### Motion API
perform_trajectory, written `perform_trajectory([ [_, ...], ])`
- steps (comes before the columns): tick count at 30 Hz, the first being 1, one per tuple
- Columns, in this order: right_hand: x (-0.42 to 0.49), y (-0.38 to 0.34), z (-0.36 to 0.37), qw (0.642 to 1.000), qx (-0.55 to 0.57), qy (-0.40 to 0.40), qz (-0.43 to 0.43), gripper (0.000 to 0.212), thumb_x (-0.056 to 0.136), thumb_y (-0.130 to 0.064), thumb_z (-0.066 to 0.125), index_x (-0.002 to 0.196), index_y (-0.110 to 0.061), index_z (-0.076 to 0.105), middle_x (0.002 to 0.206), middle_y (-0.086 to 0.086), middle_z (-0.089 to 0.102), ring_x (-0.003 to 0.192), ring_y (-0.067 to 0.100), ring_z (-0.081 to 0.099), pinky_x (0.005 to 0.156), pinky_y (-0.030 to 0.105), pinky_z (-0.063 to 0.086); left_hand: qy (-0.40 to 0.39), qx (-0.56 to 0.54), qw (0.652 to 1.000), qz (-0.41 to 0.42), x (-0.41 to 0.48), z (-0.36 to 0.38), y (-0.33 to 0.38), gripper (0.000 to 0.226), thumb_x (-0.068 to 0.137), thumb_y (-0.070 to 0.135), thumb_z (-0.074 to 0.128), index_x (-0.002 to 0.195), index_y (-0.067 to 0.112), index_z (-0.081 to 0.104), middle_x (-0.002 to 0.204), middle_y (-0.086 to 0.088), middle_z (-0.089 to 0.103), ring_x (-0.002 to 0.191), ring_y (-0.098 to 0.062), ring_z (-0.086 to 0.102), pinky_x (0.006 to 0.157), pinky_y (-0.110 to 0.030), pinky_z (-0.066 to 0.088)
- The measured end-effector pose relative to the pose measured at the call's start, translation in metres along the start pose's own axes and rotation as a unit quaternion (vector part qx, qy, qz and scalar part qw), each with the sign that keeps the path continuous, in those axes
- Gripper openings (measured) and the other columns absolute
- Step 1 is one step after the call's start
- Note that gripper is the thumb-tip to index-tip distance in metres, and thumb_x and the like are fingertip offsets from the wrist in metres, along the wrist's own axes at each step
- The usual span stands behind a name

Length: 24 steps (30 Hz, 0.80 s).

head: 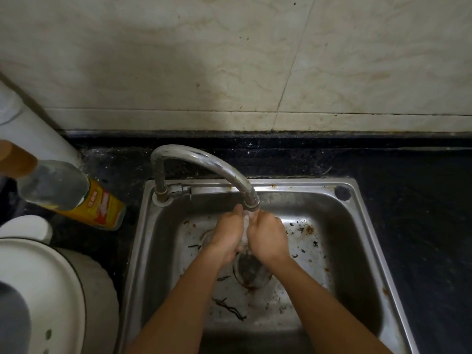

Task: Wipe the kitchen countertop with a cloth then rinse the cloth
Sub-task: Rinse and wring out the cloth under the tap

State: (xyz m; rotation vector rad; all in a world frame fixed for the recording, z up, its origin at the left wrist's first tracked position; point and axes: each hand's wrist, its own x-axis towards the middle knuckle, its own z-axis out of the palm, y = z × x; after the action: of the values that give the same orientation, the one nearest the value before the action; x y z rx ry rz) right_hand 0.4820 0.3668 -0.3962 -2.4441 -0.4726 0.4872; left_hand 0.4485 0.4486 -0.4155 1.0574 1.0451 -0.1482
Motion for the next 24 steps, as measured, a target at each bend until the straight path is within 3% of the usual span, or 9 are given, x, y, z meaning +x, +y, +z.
perform_trajectory([
  [4,-0.005,-0.007,0.0,1.0,-0.004,-0.021,-0.021,0.04,0.101,-0.028,0.037,0.065,-0.016,0.049,0.059,0.0,0.054,0.052,0.011,0.054,0.046,0.017,0.039,0.016,-0.037,0.999,0.019,0.0,-0.002,0.002,0.038,0.098,0.035,0.046,0.074,0.014,0.067,0.063,-0.002,0.067,0.066,-0.02,0.062,0.063,-0.028,0.047],
  [6,-0.001,-0.007,-0.005,1.0,0.002,-0.027,-0.007,0.042,0.1,-0.023,0.04,0.059,-0.018,0.046,0.056,-0.002,0.051,0.048,0.006,0.048,0.042,0.013,0.032,0.003,-0.041,0.999,0.017,-0.005,0.001,0.004,0.039,0.099,0.032,0.043,0.069,0.014,0.061,0.047,0.004,0.058,0.05,-0.013,0.056,0.048,-0.021,0.041],
  [9,0.014,0.002,-0.008,0.996,0.067,-0.013,0.063,0.042,0.1,-0.03,0.04,0.064,-0.013,0.053,0.065,0.005,0.06,0.059,0.017,0.055,0.053,0.026,0.04,-0.026,-0.004,0.999,0.039,-0.019,0.004,0.007,0.033,0.1,0.024,0.04,0.072,0.013,0.054,0.044,0.006,0.051,0.034,-0.004,0.045,0.033,-0.012,0.029],
  [11,0.018,0.007,-0.008,0.992,0.092,-0.036,0.083,0.041,0.098,-0.032,0.043,0.063,-0.012,0.052,0.066,0.006,0.058,0.062,0.019,0.054,0.06,0.029,0.04,0.0,0.024,0.997,0.075,-0.022,-0.004,0.0,0.025,0.098,0.027,0.045,0.083,0.011,0.055,0.062,0.0,0.058,0.048,-0.008,0.054,0.039,-0.016,0.038],
  [13,0.015,0.009,-0.009,0.98,0.159,-0.07,0.096,0.037,0.094,-0.029,0.049,0.061,-0.013,0.046,0.059,0.001,0.049,0.056,0.014,0.045,0.059,0.029,0.037,0.078,0.069,0.989,0.106,-0.023,-0.02,-0.007,0.023,0.095,0.036,0.05,0.09,0.014,0.056,0.082,-0.006,0.065,0.07,-0.017,0.062,0.058,-0.027,0.051],
  [15,0.012,0.007,-0.012,0.958,0.24,-0.095,0.122,0.033,0.093,-0.029,0.054,0.064,-0.014,0.049,0.057,-0.002,0.049,0.052,0.01,0.046,0.055,0.024,0.039,0.178,0.105,0.971,0.124,-0.022,-0.036,-0.012,0.018,0.095,0.035,0.05,0.093,0.017,0.054,0.092,-0.008,0.065,0.082,-0.021,0.063,0.076,-0.037,0.053],
  [17,0.01,0.004,-0.015,0.933,0.306,-0.118,0.149,0.03,0.093,-0.028,0.057,0.066,-0.014,0.053,0.058,-0.003,0.055,0.047,0.005,0.051,0.048,0.016,0.042,0.248,0.114,0.951,0.148,-0.024,-0.047,-0.009,0.015,0.094,0.028,0.052,0.105,0.017,0.052,0.098,-0.004,0.062,0.087,-0.02,0.06,0.079,-0.037,0.049],
  [21,0.01,-0.002,-0.022,0.932,0.306,-0.13,0.148,0.034,0.094,-0.032,0.053,0.064,-0.017,0.049,0.058,-0.003,0.051,0.052,0.009,0.047,0.054,0.021,0.041,0.277,0.145,0.924,0.22,-0.03,-0.052,0.008,0.044,0.094,0.017,0.055,0.136,0.015,0.042,0.109,0.0,0.055,0.094,-0.01,0.05,0.077,-0.024,0.036],
  [24,0.009,-0.004,-0.024,0.929,0.3,-0.151,0.158,0.029,0.096,-0.033,0.05,0.082,-0.011,0.062,0.077,0.005,0.065,0.068,0.016,0.06,0.072,0.029,0.05,0.262,0.232,0.903,0.247,-0.022,-0.059,0.016,0.047,0.095,0.015,0.053,0.141,0.012,0.042,0.12,-0.008,0.056,0.105,-0.017,0.054,0.086,-0.024,0.039],
])
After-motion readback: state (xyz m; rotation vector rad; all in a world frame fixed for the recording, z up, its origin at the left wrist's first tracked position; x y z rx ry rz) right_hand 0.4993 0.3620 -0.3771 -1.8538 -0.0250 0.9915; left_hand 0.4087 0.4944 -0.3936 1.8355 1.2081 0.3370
